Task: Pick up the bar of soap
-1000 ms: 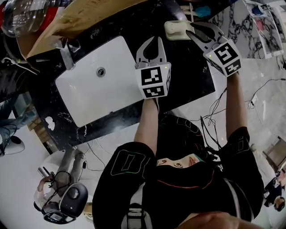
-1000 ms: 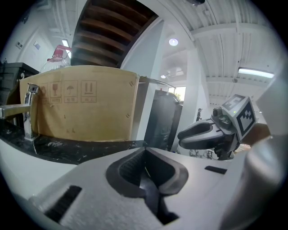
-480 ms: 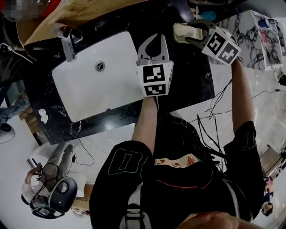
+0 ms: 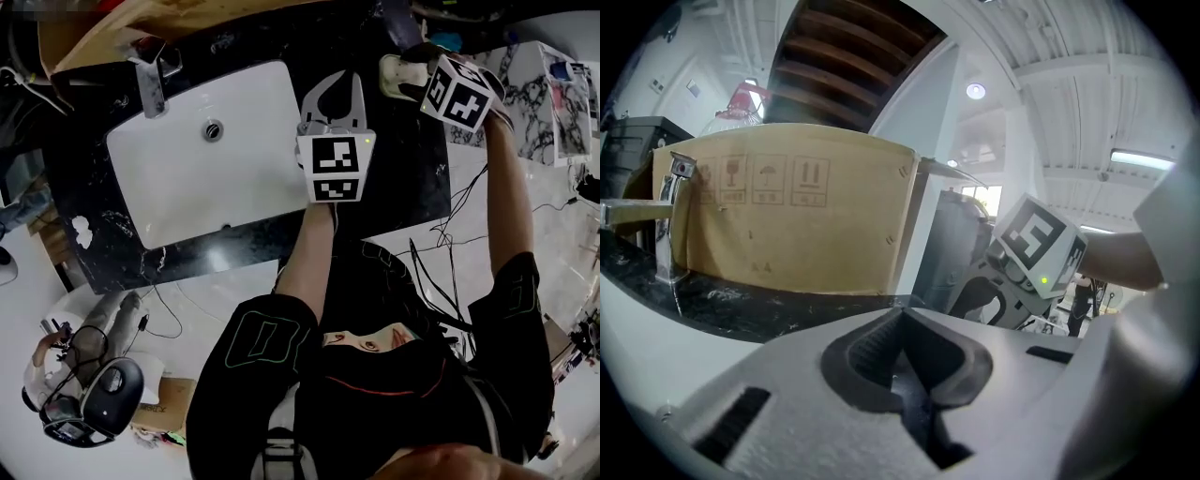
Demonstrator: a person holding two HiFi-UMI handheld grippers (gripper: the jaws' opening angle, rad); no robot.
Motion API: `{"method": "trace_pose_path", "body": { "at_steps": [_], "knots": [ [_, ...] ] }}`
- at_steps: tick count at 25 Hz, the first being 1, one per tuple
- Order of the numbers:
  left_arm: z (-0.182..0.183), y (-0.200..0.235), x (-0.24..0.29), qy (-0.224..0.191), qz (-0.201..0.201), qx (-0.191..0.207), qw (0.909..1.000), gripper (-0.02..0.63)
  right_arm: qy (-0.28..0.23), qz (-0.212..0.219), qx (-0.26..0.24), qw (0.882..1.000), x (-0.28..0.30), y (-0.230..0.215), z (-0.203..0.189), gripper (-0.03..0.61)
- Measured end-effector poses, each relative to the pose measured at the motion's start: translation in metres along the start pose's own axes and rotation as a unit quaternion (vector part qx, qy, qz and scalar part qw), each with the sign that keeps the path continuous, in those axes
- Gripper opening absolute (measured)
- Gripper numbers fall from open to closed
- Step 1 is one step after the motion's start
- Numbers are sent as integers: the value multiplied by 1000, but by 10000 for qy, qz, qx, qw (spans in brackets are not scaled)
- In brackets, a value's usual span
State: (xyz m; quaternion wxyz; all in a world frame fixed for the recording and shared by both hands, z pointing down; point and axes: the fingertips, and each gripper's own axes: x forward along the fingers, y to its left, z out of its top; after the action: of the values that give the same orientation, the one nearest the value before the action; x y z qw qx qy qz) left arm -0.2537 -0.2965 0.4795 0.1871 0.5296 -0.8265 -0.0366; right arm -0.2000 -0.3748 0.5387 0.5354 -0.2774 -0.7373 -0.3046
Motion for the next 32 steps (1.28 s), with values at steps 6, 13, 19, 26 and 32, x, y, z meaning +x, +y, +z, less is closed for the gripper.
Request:
{"method": "trace_pose_path", "body": {
  "at_steps": [6, 13, 19, 26, 32],
  "knots": [
    [-2, 10, 0, 9, 63, -71, 10000, 8, 242, 272, -90, 9993, 13, 0, -4, 222],
    [-4, 25, -3, 14, 185, -143, 9997, 8, 427, 505, -18, 9978, 21, 3, -7, 219],
    [-3, 27, -5, 0, 212, -174, 9996, 8, 536, 700, 98, 9961, 22, 3, -8, 216],
    [-3, 24, -11, -32, 205, -187, 9996, 8, 97, 479, 284, 9984, 19, 4, -9, 207],
    [-5, 21, -18, -34, 210, -207, 9996, 8, -110, 60, 327, 9994, 15, 1, -9, 206]
  ]
}}
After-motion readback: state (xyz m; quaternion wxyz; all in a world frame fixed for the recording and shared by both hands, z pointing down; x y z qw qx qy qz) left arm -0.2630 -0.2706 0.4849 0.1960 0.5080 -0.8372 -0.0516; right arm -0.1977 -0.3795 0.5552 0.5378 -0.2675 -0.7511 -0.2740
